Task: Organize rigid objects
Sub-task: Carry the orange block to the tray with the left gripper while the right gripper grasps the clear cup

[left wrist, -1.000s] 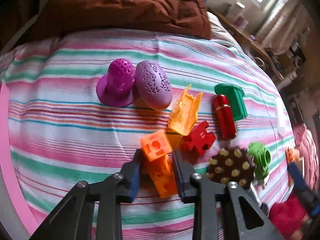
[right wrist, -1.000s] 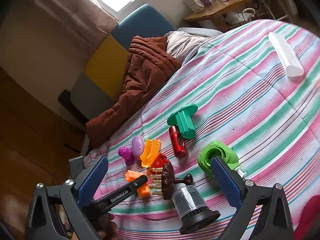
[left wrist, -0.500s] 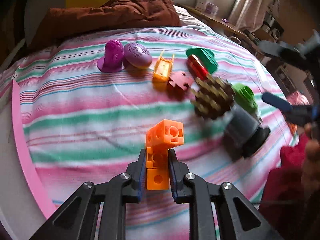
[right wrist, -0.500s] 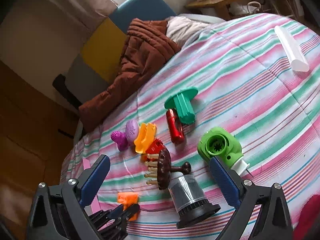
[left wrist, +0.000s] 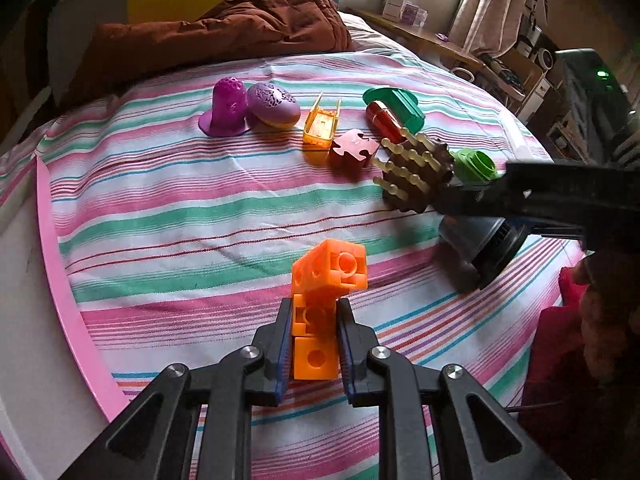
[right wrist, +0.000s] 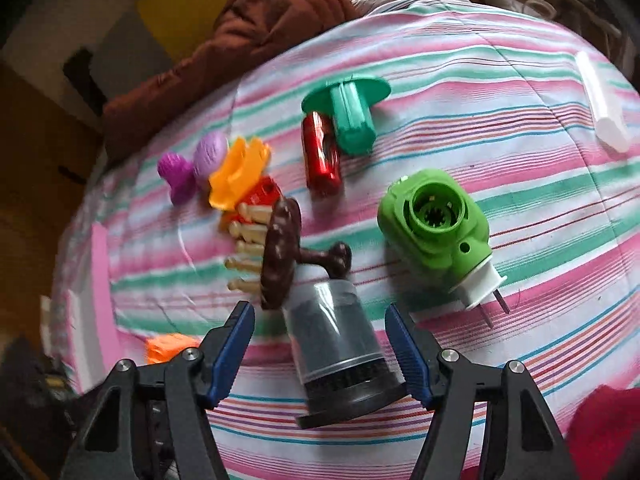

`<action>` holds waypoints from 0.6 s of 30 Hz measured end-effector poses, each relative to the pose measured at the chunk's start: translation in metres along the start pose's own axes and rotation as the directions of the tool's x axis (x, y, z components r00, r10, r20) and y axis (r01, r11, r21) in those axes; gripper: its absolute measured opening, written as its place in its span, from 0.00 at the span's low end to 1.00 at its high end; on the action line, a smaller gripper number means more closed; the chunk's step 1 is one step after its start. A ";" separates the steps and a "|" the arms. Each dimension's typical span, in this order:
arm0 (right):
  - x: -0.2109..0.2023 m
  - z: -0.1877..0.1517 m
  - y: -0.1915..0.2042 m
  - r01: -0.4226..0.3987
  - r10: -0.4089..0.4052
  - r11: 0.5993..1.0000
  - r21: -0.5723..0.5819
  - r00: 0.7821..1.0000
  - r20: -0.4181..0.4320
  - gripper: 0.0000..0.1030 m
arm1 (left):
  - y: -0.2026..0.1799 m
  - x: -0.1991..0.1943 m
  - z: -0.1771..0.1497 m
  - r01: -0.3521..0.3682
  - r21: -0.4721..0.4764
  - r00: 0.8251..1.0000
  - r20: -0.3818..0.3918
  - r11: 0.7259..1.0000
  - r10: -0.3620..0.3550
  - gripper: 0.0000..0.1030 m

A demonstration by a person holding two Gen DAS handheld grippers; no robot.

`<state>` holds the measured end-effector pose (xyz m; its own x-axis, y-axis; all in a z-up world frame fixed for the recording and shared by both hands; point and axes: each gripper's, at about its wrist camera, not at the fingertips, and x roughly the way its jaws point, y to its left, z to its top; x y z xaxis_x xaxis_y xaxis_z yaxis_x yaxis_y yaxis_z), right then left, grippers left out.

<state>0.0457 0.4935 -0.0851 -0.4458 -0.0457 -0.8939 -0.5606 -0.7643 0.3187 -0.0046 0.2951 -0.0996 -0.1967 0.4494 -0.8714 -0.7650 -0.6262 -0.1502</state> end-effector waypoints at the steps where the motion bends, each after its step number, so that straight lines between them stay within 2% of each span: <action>1: 0.002 -0.001 0.000 0.021 -0.021 1.000 -0.010 1.000 -0.010 0.67 | 0.000 -0.002 -0.001 0.005 -0.002 1.000 0.001 1.000 -0.005 0.18; 3: 0.005 -0.002 0.002 0.050 -0.051 0.998 -0.036 0.998 -0.021 0.65 | 0.000 -0.006 -0.002 0.028 -0.002 1.000 0.010 1.000 -0.028 0.18; 4: 0.007 -0.004 0.005 0.079 -0.080 0.995 -0.062 0.997 -0.022 0.51 | -0.001 -0.010 -0.002 0.031 0.004 0.999 0.019 1.000 -0.031 0.18; 5: 0.009 -0.005 0.008 0.110 -0.112 0.990 -0.092 0.993 -0.025 0.42 | -0.003 -0.012 -0.002 0.033 0.009 0.999 0.025 0.999 -0.033 0.18; 8: 0.012 -0.009 0.018 0.160 -0.165 0.973 -0.167 0.986 -0.018 0.42 | -0.003 -0.029 -0.003 0.068 0.010 0.996 0.054 0.998 -0.069 0.18; 12: 0.013 -0.009 0.016 0.147 -0.154 0.975 -0.168 0.987 -0.033 0.43 | 0.009 -0.056 -0.005 0.110 -0.037 0.990 0.094 0.993 -0.106 0.18; 18: 0.012 -0.011 0.016 0.173 -0.181 0.965 -0.197 0.983 -0.025 0.43 | 0.057 -0.098 -0.010 0.089 -0.153 0.984 0.164 0.984 -0.063 0.18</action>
<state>0.0390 0.4734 -0.0946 -0.3197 0.0775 -0.9443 -0.4808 -0.8721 0.0912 -0.0225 0.2094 -0.0274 -0.2462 0.5866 -0.7715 -0.6765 -0.6740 -0.2966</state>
